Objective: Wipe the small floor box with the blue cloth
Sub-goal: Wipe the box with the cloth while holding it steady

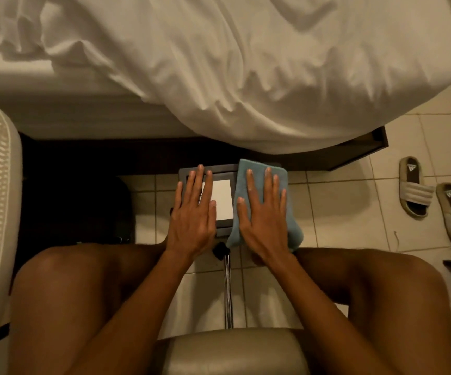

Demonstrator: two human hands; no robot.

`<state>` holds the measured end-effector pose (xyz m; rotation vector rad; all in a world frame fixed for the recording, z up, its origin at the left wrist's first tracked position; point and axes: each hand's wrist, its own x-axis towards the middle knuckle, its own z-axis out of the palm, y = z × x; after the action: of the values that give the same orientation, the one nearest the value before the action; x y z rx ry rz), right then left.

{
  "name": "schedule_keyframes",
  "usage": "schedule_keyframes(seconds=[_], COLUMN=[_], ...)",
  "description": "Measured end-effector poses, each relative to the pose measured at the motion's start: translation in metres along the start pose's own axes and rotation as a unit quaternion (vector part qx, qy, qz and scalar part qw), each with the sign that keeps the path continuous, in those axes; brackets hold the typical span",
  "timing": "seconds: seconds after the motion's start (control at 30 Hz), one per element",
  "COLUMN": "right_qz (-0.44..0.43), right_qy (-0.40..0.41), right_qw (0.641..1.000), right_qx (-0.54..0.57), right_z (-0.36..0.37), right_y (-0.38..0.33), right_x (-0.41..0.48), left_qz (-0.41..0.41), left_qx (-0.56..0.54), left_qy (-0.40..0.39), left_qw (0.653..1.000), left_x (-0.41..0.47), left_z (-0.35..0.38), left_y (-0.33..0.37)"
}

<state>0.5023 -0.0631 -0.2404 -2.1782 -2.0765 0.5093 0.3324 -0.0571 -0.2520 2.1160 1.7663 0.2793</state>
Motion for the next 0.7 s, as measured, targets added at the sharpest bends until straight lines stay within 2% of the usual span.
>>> schedule_keyframes(seconds=[0.07,0.17,0.27,0.37,0.5,0.6,0.7], right_qz=[0.01,0.055,0.027,-0.005,0.06,0.024,-0.016], right_qy=[0.016,0.02,0.0,0.001,0.029,0.007,-0.015], right_qw=[1.0,0.998,0.999,1.0,0.997,0.999,0.998], right_qx=[0.002,0.026,0.022,0.008,0.03,0.045,0.059], right_z=[-0.005,0.005,0.013,0.002,0.005,0.011,-0.004], right_y=[0.01,0.002,-0.011,0.004,0.008,-0.008,0.004], right_x=[0.014,-0.014,-0.032,0.001,-0.014,-0.035,-0.016], left_qz=[0.001,0.003,-0.004,-0.002,-0.003,-0.008,-0.003], left_qx=[0.002,0.01,0.014,0.012,0.022,0.015,0.01], left_qy=[-0.003,-0.003,-0.008,-0.006,-0.009,-0.012,-0.012], left_qw=[1.0,1.0,1.0,1.0,1.0,1.0,1.0], left_x=[-0.001,-0.005,-0.001,0.001,-0.003,0.001,0.003], left_z=[0.0,0.001,0.0,0.0,0.001,0.0,-0.003], left_y=[0.001,0.002,0.001,0.003,0.003,0.0,0.003])
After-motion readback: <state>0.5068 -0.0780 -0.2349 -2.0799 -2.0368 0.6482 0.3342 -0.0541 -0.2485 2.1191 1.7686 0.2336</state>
